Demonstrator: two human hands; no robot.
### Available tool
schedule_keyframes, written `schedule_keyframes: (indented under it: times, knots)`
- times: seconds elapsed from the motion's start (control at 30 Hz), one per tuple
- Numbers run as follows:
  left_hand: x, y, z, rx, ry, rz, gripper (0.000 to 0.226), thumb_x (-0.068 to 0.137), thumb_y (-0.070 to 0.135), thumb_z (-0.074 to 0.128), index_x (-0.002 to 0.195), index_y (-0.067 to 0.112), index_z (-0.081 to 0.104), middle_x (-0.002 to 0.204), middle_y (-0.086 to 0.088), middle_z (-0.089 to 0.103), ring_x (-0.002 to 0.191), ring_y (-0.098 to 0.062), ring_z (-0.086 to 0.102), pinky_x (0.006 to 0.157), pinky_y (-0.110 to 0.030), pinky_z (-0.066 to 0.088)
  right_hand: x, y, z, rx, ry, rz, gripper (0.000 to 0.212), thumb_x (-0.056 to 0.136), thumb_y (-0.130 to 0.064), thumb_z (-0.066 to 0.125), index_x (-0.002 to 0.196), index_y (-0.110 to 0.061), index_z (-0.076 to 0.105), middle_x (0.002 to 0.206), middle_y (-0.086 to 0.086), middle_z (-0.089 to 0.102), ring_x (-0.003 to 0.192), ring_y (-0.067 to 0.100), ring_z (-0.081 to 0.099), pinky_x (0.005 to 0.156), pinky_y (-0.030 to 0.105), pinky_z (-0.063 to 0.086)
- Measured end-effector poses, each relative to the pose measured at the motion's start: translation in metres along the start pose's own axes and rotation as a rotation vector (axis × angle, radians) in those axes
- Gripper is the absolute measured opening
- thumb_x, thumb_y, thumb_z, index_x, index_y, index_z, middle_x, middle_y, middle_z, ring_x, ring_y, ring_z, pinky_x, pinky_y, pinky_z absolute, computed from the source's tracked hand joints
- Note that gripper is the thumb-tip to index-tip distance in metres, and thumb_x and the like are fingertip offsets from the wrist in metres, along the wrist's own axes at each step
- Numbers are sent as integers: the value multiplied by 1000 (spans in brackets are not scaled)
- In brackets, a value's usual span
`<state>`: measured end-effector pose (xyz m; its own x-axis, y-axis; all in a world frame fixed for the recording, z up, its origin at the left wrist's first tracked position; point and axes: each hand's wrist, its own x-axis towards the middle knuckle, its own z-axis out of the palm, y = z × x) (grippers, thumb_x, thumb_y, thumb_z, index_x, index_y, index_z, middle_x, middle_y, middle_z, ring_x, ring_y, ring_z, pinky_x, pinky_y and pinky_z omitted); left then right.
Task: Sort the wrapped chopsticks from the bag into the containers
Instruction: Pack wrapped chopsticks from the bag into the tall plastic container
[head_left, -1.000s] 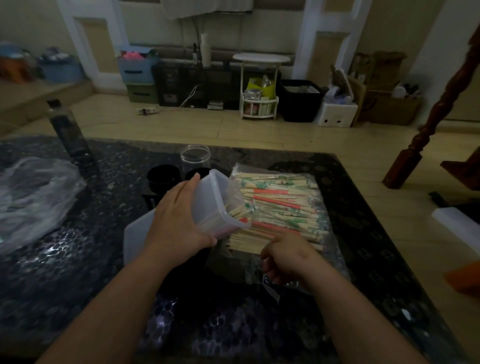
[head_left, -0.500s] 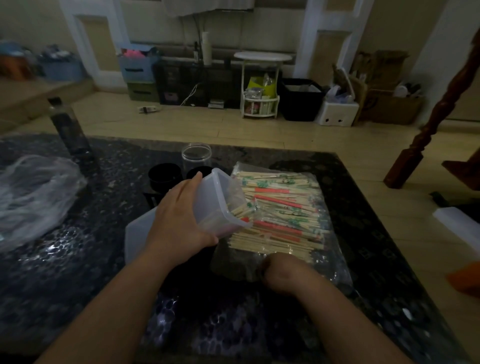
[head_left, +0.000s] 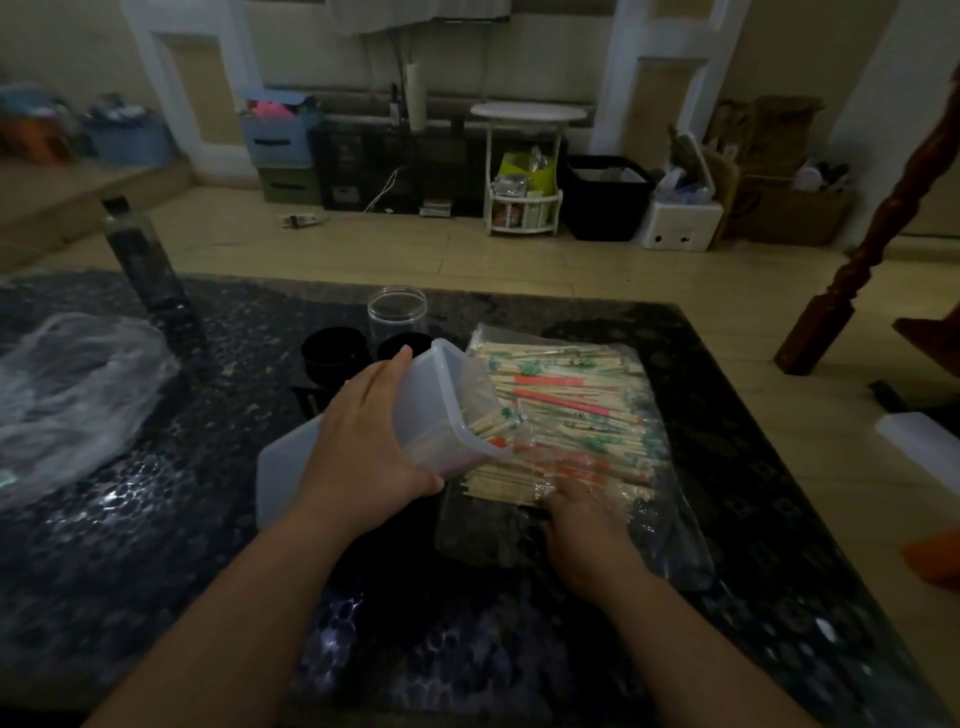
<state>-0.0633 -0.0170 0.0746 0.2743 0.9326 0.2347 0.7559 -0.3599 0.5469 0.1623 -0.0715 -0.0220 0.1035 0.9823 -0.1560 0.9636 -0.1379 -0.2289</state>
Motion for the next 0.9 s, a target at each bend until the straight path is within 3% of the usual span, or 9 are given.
schedule_keyframes:
  times: [0.27, 0.33, 0.47, 0.8, 0.9]
  knots:
    - [1, -1, 1, 3, -9, 4, 132, 52, 34, 93, 154, 34, 10, 155, 7, 21, 140, -10, 17, 111, -32, 21, 3, 2, 4, -38, -13, 53, 46, 95, -20, 47, 141, -23, 43, 152, 1, 31, 140, 33, 28, 113, 46, 30]
    - [1, -1, 1, -4, -9, 4, 131, 52, 34, 93, 154, 35, 10, 154, 8, 21, 139, -10, 17, 111, -31, 21, 3, 1, 5, -44, -8, 64, 52, 95, -22, 48, 146, -25, 36, 156, 0, 26, 145, 34, 19, 116, 48, 22]
    - [0, -1, 0, -8, -12, -2, 131, 53, 34, 92, 154, 37, 8, 154, 10, 20, 140, -11, 17, 112, -34, 22, 4, 3, 6, -35, -16, 70, 48, 99, -26, 44, 146, -24, 33, 158, 1, 23, 146, 36, 14, 117, 50, 23]
    - [0, -1, -1, -15, -23, -1, 131, 54, 33, 93, 154, 37, 8, 155, 9, 19, 141, -12, 16, 112, -33, 21, 5, 2, 2, -2, -31, 84, 47, 99, -28, 46, 146, -28, 41, 156, 2, 31, 144, 35, 25, 117, 52, 25]
    - [0, -1, -1, -19, -17, 0, 131, 54, 33, 93, 154, 37, 8, 155, 10, 19, 140, -9, 16, 111, -32, 21, 2, 1, 0, -66, -39, 78, 47, 97, -27, 50, 144, -21, 43, 150, 7, 38, 138, 32, 35, 114, 43, 31]
